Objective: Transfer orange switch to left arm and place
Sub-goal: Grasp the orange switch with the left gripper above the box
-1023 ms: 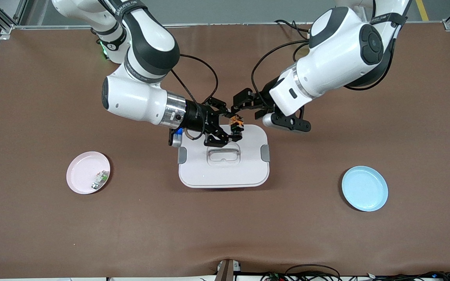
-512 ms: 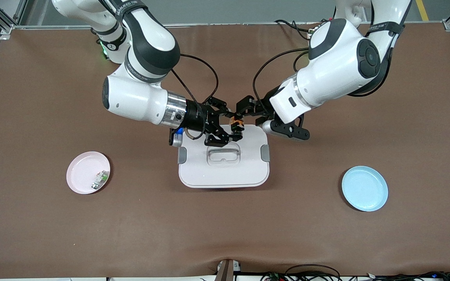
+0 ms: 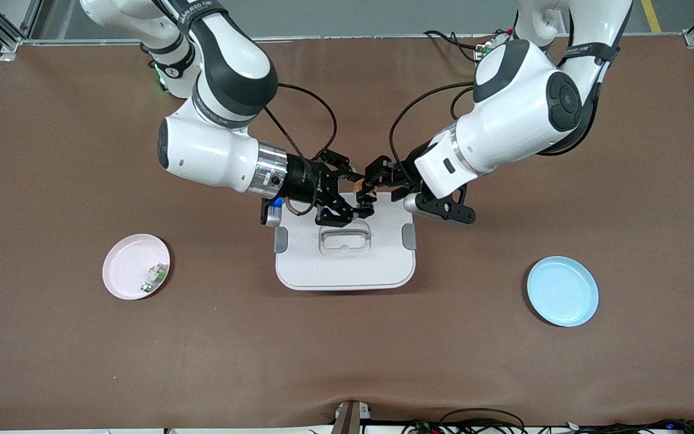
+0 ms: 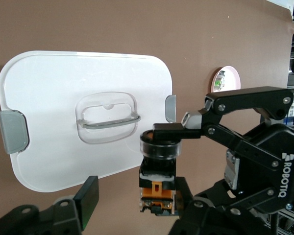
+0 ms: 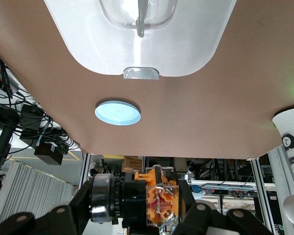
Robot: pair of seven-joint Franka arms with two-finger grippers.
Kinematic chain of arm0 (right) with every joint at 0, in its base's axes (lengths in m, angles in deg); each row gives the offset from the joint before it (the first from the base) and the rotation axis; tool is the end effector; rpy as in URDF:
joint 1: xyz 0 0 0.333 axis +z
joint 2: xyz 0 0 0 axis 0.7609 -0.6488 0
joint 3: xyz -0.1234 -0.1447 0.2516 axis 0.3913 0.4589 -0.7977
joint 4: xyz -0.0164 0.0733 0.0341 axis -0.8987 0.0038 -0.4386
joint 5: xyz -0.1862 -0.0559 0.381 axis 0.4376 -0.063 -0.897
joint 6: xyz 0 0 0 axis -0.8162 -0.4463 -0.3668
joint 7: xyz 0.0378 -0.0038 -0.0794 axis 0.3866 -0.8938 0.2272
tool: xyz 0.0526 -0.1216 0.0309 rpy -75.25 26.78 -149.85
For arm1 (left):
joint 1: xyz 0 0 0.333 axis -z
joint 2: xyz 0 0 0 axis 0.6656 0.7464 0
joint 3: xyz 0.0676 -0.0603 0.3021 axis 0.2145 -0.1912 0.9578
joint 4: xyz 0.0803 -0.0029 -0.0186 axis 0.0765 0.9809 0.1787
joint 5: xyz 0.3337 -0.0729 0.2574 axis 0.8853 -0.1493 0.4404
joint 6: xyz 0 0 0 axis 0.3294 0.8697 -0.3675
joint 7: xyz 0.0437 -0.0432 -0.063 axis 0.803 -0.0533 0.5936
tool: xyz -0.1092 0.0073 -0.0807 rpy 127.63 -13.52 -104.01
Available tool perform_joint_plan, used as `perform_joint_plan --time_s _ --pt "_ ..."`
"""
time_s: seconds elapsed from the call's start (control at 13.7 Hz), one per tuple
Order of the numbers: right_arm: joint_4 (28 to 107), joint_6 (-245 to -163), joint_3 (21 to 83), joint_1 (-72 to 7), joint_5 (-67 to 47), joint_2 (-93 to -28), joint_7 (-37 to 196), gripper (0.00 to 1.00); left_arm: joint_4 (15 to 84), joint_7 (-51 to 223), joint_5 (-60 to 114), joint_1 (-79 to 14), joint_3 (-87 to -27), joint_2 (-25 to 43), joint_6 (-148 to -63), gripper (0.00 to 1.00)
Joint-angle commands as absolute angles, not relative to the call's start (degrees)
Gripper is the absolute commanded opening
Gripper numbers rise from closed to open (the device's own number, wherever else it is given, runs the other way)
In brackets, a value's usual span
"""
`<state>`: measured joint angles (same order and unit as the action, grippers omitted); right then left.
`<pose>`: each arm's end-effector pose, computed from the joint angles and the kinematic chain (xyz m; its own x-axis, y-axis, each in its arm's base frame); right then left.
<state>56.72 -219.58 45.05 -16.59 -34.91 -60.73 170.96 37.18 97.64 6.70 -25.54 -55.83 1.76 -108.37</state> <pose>0.6050 0.4619 0.4373 0.0623 -0.5638 -0.8236 -0.9980 -0.0230 -0.0597 0.5964 -0.4093 0.4818 0.9988 -0.0476 -0.0062 -0.0355 -0.8181 0.5739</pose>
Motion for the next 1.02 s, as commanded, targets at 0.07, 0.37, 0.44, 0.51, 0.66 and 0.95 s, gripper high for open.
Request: perform_joint_plan --time_s 0.07,0.37,0.44,0.51,0.66,0.95 --pt "56.2 -219.5 45.3 -16.1 -33.4 -60.6 172.0 0.26 37.0 97.0 6.6 -25.0 -56.1 1.9 -110.1 0.68" --pt "56.3 -219.5 45.3 -16.1 -33.4 -60.6 172.0 0.26 37.0 97.4 6.6 -24.6 -56.2 2.8 -111.0 0.68" --pt "56.3 -219.5 45.3 -16.1 -33.4 -60.6 172.0 0.26 37.1 97.4 6.6 -24.6 -56.2 2.8 -111.0 0.67" --pt "56.3 -219.4 45.3 -16.1 -33.4 -60.6 172.0 0.26 37.1 97.4 6.6 -24.4 -56.2 2.9 -111.0 0.65" --pt "56.3 -219.4 45.3 -16.1 -33.4 -60.6 172.0 0.26 36.9 97.5 6.5 -24.1 -56.2 3.6 -111.6 0.64" --pt "56.3 -219.4 45.3 -16.1 -33.4 -60.6 172.0 0.26 36.9 98.1 6.5 -23.6 -56.2 3.6 -112.4 0.53"
